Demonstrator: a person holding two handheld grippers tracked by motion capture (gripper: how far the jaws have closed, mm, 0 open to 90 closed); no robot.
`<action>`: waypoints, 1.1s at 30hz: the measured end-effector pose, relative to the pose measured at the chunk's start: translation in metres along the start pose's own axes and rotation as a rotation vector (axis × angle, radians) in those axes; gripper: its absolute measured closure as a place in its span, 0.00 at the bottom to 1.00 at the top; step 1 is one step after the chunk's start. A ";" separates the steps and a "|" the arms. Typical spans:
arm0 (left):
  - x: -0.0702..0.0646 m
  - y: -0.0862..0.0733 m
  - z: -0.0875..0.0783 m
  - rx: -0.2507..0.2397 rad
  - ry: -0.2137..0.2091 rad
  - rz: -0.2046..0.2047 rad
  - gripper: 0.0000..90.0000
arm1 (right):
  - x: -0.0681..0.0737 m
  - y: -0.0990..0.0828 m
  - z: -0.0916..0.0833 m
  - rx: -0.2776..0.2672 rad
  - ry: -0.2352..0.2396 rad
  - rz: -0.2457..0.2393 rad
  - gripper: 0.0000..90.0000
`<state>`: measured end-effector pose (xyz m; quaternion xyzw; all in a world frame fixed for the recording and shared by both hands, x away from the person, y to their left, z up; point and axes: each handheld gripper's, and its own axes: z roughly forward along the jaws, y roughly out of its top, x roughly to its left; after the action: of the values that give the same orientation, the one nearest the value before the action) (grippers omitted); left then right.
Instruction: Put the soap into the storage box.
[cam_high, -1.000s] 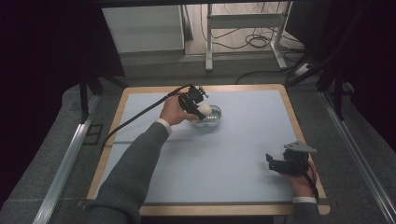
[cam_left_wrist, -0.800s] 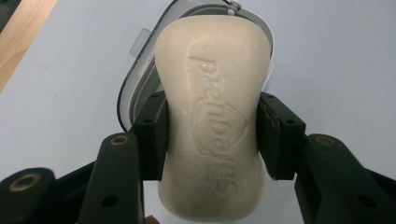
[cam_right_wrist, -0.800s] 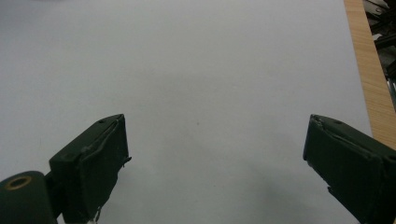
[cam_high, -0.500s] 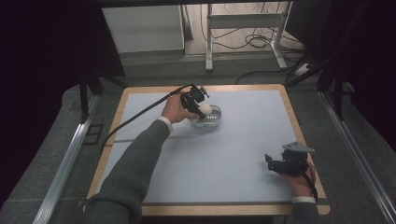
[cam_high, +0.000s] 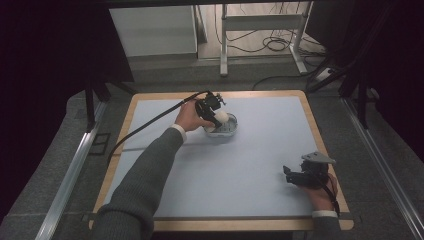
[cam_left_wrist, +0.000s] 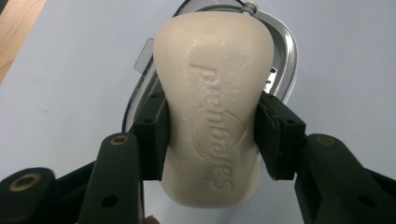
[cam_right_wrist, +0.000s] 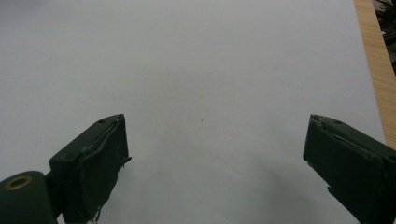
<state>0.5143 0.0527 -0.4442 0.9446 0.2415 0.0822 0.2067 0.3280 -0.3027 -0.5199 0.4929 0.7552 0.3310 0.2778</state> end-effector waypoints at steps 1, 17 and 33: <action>0.001 0.000 0.000 0.001 0.000 -0.002 0.55 | 0.000 0.000 0.000 -0.001 -0.001 0.000 0.07; -0.005 0.011 0.015 0.043 0.016 0.043 0.55 | -0.002 -0.002 0.001 0.004 -0.005 0.003 0.07; -0.013 -0.001 -0.011 -0.116 0.012 0.009 0.38 | 0.000 -0.002 0.002 0.016 -0.009 -0.011 0.07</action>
<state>0.4996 0.0516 -0.4353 0.9316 0.2335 0.1028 0.2591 0.3286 -0.3032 -0.5227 0.4924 0.7592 0.3214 0.2790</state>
